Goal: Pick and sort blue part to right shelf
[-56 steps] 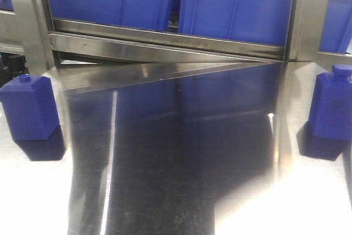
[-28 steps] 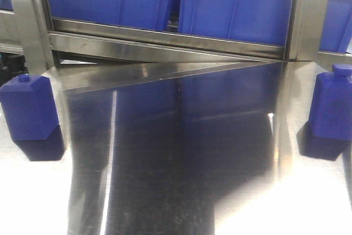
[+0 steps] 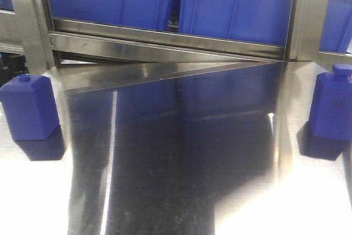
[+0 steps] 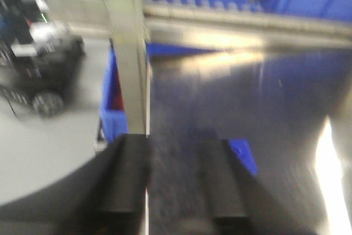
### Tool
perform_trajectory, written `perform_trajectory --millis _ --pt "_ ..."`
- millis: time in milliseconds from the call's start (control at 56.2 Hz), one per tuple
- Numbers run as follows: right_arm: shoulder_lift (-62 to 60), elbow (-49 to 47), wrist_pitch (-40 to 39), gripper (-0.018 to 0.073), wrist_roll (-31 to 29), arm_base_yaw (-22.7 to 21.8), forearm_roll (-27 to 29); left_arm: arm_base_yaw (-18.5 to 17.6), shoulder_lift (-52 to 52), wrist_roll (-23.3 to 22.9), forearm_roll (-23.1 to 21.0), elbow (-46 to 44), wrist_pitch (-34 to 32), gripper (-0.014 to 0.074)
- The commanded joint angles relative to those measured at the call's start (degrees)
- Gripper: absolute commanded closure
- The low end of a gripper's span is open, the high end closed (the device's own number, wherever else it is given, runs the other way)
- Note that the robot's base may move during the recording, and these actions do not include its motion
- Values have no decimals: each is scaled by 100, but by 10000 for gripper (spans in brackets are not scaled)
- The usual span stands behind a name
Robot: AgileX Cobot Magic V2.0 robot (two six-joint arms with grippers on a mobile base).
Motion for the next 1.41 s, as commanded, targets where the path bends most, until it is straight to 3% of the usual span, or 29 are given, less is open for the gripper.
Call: perform_trajectory --millis 0,142,231,427,605,712,872,925,1388 --pt "-90 -42 -490 508 -53 -18 -60 -8 514 88 -379 -421 -18 113" --pt "-90 -42 -490 508 -53 -18 -60 -8 1317 88 -925 -906 764 6" --pt "-90 -42 -490 508 -53 -18 -60 -8 1872 88 -1087 -1264 1183 -12" --pt "-90 -42 -490 508 -53 -18 -60 -65 2947 77 -1126 -1970 1805 -12" --pt "-90 -42 -490 508 -53 -18 -60 -569 3920 -317 -1104 -2424 1995 -12" --pt "-90 -42 -490 508 -53 -18 -60 -926 4398 -688 -915 -2582 1984 -12" --pt "-90 -42 -490 508 -53 -18 -60 -1314 5063 -1597 133 -2786 1968 -12" --pt "-90 -42 -490 508 -53 -18 -60 -1374 5222 -1739 275 -2791 1908 -12" --pt "-90 -42 -490 508 -53 -18 -60 -1425 5776 -1751 322 -2791 1467 -12"
